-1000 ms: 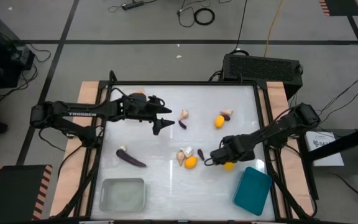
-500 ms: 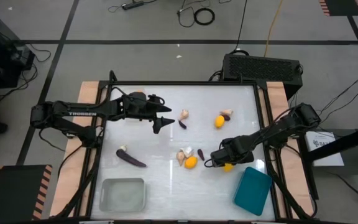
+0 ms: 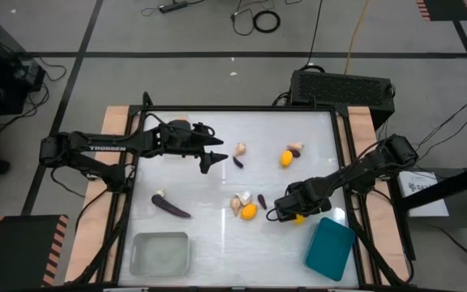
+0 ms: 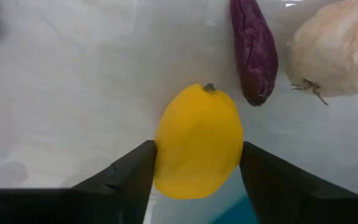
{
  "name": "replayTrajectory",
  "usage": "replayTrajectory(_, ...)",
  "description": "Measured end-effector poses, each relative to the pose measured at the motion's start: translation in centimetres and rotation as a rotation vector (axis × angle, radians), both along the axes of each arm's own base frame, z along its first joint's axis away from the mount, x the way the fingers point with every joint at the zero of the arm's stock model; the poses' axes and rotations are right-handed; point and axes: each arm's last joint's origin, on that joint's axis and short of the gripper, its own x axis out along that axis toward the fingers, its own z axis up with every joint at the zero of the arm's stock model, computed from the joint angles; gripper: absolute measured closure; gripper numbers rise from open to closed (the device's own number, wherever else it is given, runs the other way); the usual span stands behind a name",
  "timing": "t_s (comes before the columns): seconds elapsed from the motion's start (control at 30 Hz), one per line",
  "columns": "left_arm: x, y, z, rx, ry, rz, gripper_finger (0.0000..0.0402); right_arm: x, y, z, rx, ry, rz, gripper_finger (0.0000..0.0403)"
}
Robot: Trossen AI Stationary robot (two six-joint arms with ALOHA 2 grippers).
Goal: Sort produce into baskets
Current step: Put the yellow lemon into the white bin
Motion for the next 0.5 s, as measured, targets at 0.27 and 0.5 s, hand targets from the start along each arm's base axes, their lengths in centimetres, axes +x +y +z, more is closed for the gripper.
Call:
replayTrajectory(0.27,0.0,0.0,0.0,0.0,0.0,0.001,0.0081,0.3,0.0,0.3,-0.024,-0.032,0.039,0.0244)
replayTrajectory(0.5,0.0,0.0,0.0,0.0,0.0,0.001,0.0081,2.1,0.3,2.7,-0.095,-0.169,0.089,0.0241)
